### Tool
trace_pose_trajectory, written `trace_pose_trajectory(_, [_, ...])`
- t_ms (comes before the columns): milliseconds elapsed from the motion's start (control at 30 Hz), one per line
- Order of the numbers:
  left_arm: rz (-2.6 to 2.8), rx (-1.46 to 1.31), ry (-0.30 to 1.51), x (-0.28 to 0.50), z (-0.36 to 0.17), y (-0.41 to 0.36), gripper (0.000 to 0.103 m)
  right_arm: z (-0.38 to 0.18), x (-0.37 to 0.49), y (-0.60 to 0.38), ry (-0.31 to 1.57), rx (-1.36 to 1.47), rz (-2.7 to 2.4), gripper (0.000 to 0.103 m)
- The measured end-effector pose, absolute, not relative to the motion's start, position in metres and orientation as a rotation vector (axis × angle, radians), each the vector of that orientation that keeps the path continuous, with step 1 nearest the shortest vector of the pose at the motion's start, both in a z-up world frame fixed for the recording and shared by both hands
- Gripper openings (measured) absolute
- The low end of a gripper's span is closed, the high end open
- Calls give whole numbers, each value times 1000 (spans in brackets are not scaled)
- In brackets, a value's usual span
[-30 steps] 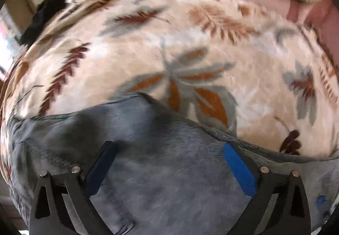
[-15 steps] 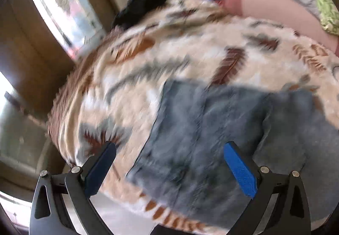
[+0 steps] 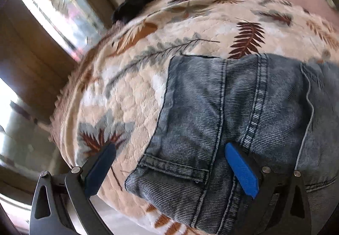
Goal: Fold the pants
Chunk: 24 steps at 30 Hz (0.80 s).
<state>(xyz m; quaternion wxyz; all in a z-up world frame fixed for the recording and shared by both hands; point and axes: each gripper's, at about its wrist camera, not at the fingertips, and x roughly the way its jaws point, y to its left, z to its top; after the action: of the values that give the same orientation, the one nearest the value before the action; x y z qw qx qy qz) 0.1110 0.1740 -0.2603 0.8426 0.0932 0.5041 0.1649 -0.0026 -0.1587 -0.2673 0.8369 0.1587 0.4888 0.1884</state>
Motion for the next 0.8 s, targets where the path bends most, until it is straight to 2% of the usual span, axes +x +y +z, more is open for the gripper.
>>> trace_pose_trajectory(133, [371,129,1069,99,-246,182,103,-259,-7,-167,995,394,411,44])
trace_pose_trajectory(267, [320,173,966,75,-215,161,103,-231,-18,-185,823,399,362,44])
trace_pose_trajectory(400, [202,208,905,58,-195,119,103,-235,-13,-199,834,440,280,44])
trace_pose_trajectory(567, [78,284,944,49,-217,67,103,-244,-8,-192,893,405,275,44])
trace_pose_trajectory(800, [107,364,1091,55,-265,51,103,-259,-4,-191,966,393,274,44])
